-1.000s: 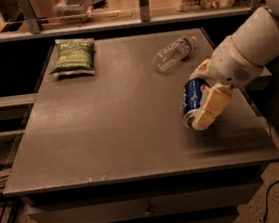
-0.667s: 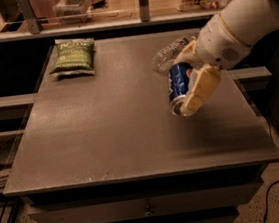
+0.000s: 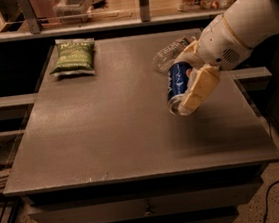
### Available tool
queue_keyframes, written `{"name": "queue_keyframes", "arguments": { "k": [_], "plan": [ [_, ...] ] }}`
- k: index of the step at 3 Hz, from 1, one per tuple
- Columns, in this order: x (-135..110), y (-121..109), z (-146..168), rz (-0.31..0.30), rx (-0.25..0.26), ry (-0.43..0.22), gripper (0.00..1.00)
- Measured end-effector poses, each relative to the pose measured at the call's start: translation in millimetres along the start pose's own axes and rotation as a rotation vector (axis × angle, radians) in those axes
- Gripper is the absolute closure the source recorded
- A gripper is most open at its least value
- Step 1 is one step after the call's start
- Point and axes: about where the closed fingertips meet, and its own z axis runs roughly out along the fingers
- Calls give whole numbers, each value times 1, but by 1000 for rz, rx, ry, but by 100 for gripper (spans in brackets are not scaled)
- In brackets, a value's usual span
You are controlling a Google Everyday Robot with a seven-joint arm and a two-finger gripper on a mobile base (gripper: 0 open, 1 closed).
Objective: Move pepsi can near green jalapeno chip bag
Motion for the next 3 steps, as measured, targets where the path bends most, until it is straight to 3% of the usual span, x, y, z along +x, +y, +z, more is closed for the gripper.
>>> {"name": "queue_keyframes", "arguments": {
  "k": [1, 3],
  "plan": [
    [-26, -13, 34, 65, 8, -160, 100],
    [-70, -66, 79, 111, 65, -320, 100]
  ]
}}
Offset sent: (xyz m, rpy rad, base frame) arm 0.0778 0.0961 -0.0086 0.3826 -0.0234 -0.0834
